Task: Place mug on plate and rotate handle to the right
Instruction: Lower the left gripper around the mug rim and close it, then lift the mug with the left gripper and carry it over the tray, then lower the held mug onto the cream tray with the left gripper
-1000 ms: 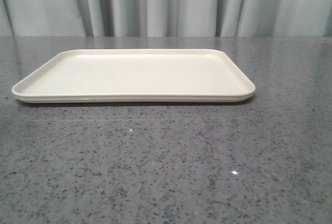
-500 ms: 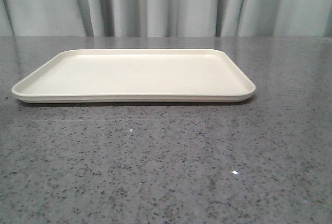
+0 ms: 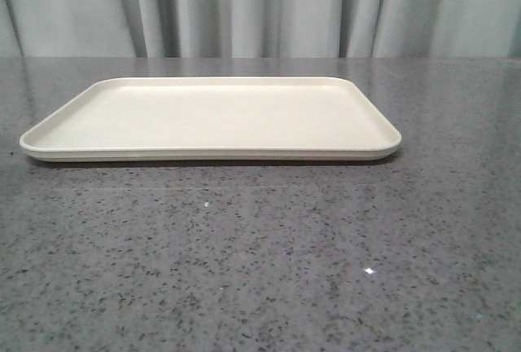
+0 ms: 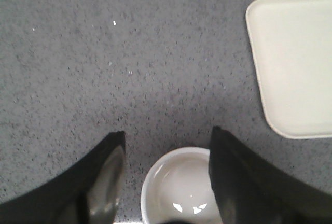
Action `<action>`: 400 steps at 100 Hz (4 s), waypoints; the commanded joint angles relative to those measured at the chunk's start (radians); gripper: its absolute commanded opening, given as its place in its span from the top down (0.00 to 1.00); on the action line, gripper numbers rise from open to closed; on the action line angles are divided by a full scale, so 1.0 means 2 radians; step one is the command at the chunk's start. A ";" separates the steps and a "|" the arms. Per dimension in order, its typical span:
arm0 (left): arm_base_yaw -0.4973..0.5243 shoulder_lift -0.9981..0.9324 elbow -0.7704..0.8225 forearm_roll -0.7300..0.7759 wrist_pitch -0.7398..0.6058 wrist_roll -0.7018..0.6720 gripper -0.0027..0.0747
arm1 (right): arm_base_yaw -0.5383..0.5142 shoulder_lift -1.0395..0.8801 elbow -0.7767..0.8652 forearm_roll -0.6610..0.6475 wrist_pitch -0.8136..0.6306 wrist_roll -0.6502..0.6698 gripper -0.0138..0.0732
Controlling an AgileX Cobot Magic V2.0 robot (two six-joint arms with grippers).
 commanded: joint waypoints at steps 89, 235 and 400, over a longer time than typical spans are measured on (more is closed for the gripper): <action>0.003 0.023 0.099 0.046 -0.005 0.001 0.49 | -0.001 0.006 -0.015 -0.003 -0.028 -0.004 0.23; 0.003 0.042 0.170 0.065 -0.071 0.020 0.99 | -0.001 0.006 -0.015 -0.003 -0.010 -0.004 0.23; -0.176 0.339 -0.255 -0.127 -0.064 0.103 0.99 | -0.001 0.006 -0.015 -0.003 0.020 -0.004 0.23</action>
